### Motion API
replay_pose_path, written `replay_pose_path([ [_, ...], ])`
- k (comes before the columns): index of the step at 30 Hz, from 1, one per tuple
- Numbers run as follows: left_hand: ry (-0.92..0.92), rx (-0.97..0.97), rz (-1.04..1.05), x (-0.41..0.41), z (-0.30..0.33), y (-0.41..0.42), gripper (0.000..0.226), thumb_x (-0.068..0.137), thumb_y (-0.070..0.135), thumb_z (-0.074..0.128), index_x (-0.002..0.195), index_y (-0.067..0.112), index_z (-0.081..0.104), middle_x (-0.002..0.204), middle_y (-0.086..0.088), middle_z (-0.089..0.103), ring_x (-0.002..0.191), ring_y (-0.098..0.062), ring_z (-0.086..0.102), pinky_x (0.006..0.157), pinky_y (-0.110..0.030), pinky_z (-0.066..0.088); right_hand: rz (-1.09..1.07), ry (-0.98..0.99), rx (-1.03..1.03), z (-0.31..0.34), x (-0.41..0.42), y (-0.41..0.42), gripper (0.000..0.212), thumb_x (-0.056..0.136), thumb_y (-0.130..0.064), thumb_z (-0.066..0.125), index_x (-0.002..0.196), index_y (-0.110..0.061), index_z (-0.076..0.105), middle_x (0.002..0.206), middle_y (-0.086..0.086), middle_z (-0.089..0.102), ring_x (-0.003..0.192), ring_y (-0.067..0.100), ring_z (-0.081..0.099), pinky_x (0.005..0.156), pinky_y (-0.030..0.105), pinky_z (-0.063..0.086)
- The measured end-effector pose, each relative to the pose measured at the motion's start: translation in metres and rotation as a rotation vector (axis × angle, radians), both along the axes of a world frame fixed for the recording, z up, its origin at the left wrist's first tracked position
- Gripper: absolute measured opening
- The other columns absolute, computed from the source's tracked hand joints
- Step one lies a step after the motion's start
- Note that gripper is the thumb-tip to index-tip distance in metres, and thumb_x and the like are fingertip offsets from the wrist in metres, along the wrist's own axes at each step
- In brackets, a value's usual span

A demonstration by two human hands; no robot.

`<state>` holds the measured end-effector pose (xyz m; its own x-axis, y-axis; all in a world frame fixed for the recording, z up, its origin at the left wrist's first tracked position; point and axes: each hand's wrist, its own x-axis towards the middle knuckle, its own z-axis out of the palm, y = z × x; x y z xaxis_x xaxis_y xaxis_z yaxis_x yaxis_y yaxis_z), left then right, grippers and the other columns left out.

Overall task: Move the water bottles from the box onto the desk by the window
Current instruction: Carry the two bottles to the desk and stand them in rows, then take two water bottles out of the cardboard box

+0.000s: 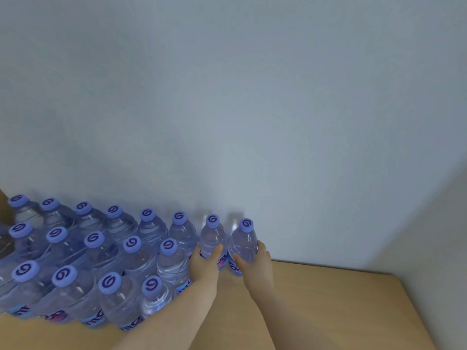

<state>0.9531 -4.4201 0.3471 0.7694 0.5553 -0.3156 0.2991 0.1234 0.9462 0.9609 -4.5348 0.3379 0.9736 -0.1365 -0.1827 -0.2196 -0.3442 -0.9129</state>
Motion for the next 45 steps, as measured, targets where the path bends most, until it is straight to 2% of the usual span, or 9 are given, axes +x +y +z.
replay_pose_path([
  [8,0.024,0.009,-0.022,0.0,-0.012,-0.004,0.06,0.084,0.028,0.07,0.138,0.015,0.046,0.136,-0.005,0.055,0.128,-0.028,0.049,0.107,-0.048,0.039,-0.006,-0.033,-0.03,-0.006,-0.003,0.0,0.053,0.08,-0.03,0.075,0.124,-0.016,0.05,0.112,0.002,0.059,0.096,0.016,0.061,0.071,0.025,0.05],
  [16,0.113,0.007,-0.103,-0.009,-0.007,0.002,0.068,0.087,0.028,0.066,0.146,0.016,0.034,0.145,-0.007,0.045,0.133,-0.03,0.042,0.111,-0.045,0.034,0.134,0.22,-0.148,-0.007,-0.036,0.0,0.036,0.091,-0.034,0.058,0.114,-0.008,0.048,0.115,0.013,0.058,0.102,0.026,0.058,0.089,0.041,0.05],
  [20,0.133,0.056,-0.231,-0.037,0.002,0.001,0.021,0.096,0.018,0.051,0.117,0.013,0.056,0.113,-0.006,0.06,0.1,-0.018,0.052,0.08,-0.026,0.043,0.286,0.238,-0.259,-0.008,-0.053,0.0,0.045,0.096,-0.028,0.049,0.132,0.0,0.044,0.134,0.015,0.053,0.121,0.027,0.054,0.098,0.036,0.044],
  [23,0.226,0.216,-0.395,-0.068,-0.004,0.002,0.031,0.1,0.015,0.04,0.123,0.007,0.058,0.104,-0.008,0.058,0.089,-0.01,0.044,0.063,-0.017,0.034,0.407,0.257,-0.363,-0.008,-0.068,0.002,0.05,0.097,-0.032,0.049,0.138,-0.004,0.04,0.138,0.009,0.048,0.124,0.022,0.05,0.097,0.029,0.041],
  [26,0.289,0.356,-0.528,-0.102,-0.009,0.009,0.027,0.098,0.016,0.043,0.119,0.023,0.059,0.119,-0.002,0.058,0.087,-0.006,0.051,0.072,-0.016,0.039,0.504,0.278,-0.467,-0.006,-0.085,0.008,0.046,0.094,-0.033,0.051,0.131,-0.006,0.047,0.131,0.009,0.053,0.117,0.024,0.056,0.095,0.03,0.046],
  [31,0.371,0.61,-0.7,-0.157,-0.012,0.041,0.04,0.098,0.021,0.041,0.136,0.014,0.049,0.136,-0.001,0.055,0.125,-0.016,0.051,0.103,-0.026,0.041,0.727,0.281,-0.652,0.001,-0.12,0.033,0.021,0.093,-0.034,0.051,0.102,-0.016,0.043,0.124,0.009,0.058,0.112,0.025,0.059,0.08,0.027,0.043],
  [34,0.423,0.762,-0.687,-0.19,-0.007,0.072,0.038,0.098,0.024,0.04,0.134,0.019,0.049,0.135,0.004,0.054,0.125,-0.016,0.051,0.101,-0.028,0.041,0.851,0.243,-0.71,0.006,-0.143,0.062,0.021,0.094,-0.034,0.05,0.102,-0.017,0.043,0.127,0.01,0.057,0.114,0.025,0.058,0.083,0.028,0.044],
  [38,0.511,0.85,-0.595,-0.242,-0.003,0.136,0.033,0.097,0.024,0.04,0.127,0.02,0.053,0.129,-0.002,0.057,0.119,-0.021,0.053,0.094,-0.028,0.043,0.978,0.132,-0.741,0.016,-0.174,0.118,0.041,0.095,-0.033,0.05,0.125,-0.007,0.052,0.132,0.01,0.054,0.12,0.024,0.053,0.093,0.028,0.043],
  [45,0.665,0.745,-0.438,-0.351,0.007,0.271,0.031,0.095,0.025,0.041,0.12,0.018,0.058,0.123,-0.006,0.062,0.114,-0.024,0.058,0.09,-0.028,0.046,1.203,-0.021,-0.798,0.04,-0.242,0.257,0.045,0.097,-0.032,0.05,0.132,-0.005,0.049,0.135,0.014,0.053,0.123,0.029,0.05,0.097,0.032,0.043],
])
